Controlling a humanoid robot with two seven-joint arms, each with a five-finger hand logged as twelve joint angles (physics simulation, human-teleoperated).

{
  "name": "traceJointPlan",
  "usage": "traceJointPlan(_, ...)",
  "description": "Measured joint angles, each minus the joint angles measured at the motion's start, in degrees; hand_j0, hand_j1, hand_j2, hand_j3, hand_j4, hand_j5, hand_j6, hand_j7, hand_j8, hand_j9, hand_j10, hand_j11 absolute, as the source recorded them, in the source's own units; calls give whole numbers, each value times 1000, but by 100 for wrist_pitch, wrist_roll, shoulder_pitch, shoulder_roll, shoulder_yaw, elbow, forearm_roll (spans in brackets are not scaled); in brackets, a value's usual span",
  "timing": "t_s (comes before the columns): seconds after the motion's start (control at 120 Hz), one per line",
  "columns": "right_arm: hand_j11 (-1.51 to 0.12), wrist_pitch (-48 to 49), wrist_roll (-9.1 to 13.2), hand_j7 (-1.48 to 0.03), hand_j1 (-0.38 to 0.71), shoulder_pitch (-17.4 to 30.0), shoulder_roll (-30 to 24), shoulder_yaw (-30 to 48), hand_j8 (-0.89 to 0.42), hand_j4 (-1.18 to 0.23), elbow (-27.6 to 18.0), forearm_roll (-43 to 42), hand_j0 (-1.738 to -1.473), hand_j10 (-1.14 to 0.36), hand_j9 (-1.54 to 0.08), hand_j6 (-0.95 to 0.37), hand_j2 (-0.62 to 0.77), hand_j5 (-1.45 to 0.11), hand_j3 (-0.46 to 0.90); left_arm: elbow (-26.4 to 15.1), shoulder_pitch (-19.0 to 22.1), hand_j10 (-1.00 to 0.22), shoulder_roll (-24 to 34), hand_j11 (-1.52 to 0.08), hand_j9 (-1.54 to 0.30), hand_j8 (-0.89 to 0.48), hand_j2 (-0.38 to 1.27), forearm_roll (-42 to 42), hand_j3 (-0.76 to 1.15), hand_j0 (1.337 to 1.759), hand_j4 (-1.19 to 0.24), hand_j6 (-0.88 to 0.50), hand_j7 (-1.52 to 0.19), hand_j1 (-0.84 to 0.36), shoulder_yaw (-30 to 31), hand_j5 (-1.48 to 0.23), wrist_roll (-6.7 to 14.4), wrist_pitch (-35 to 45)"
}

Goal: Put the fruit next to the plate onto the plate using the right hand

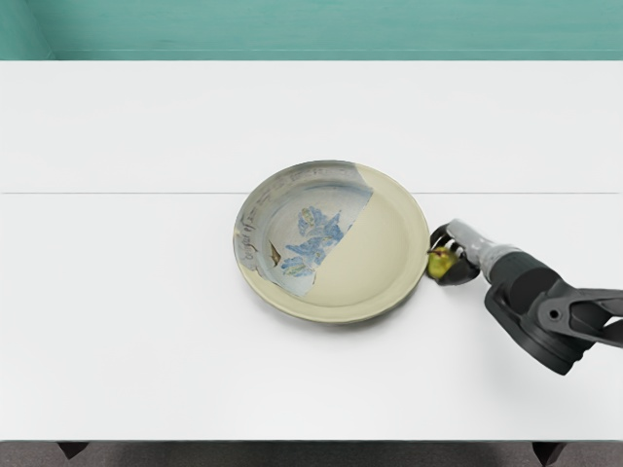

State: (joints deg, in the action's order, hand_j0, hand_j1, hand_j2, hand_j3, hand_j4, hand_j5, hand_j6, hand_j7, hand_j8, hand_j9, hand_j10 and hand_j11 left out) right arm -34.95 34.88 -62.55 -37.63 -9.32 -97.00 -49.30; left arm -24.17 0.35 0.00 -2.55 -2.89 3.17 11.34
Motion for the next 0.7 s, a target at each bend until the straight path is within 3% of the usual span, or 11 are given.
traceJointPlan(0.075, -1147, -8, 7, -1035, 364, 33, -25, 94, -265, -644, 1, 50, -1646, -121, -1071, -298, 175, -977, 0, 0, 0, -5, 0, -6, -6, -4, 1, 0, 0, 1658, -4, -4, -6, 343, 0, -6, 0, 0)
traceJointPlan(0.208, -1142, -1, 10, -1083, 326, 65, -180, 360, -389, -748, 16, 93, -1648, -471, -1109, -397, 333, -1051, -1, 0, 0, -4, 0, -6, -6, -4, 1, 1, 0, 1658, -4, -4, -6, 343, -1, -6, 1, 0)
traceJointPlan(0.333, -1157, 6, 12, -1106, 317, 45, -378, 573, -377, -805, 103, 104, -1647, -645, -1138, -385, 271, -1096, 0, 0, 0, -4, 0, -6, -6, -4, 1, 2, 0, 1658, -4, -4, -6, 343, -2, -6, 0, 0)
traceJointPlan(0.525, -1162, 0, 20, -1124, 326, 25, -570, 874, -358, -789, 134, 123, -1646, -774, -1154, -366, 273, -1131, 0, 0, 0, -4, 0, -6, -6, -4, 1, 2, 0, 1658, -4, -4, -6, 343, -2, -6, 0, 0)
traceJointPlan(0.7, -1167, 6, 23, -1130, 342, 51, -686, 1692, -344, -769, 140, 236, -1645, -820, -1163, -353, 295, -1156, 0, 0, 0, -4, 0, -6, -6, -4, 1, 2, 0, 1658, -4, -4, -6, 343, -2, -6, 0, 0)
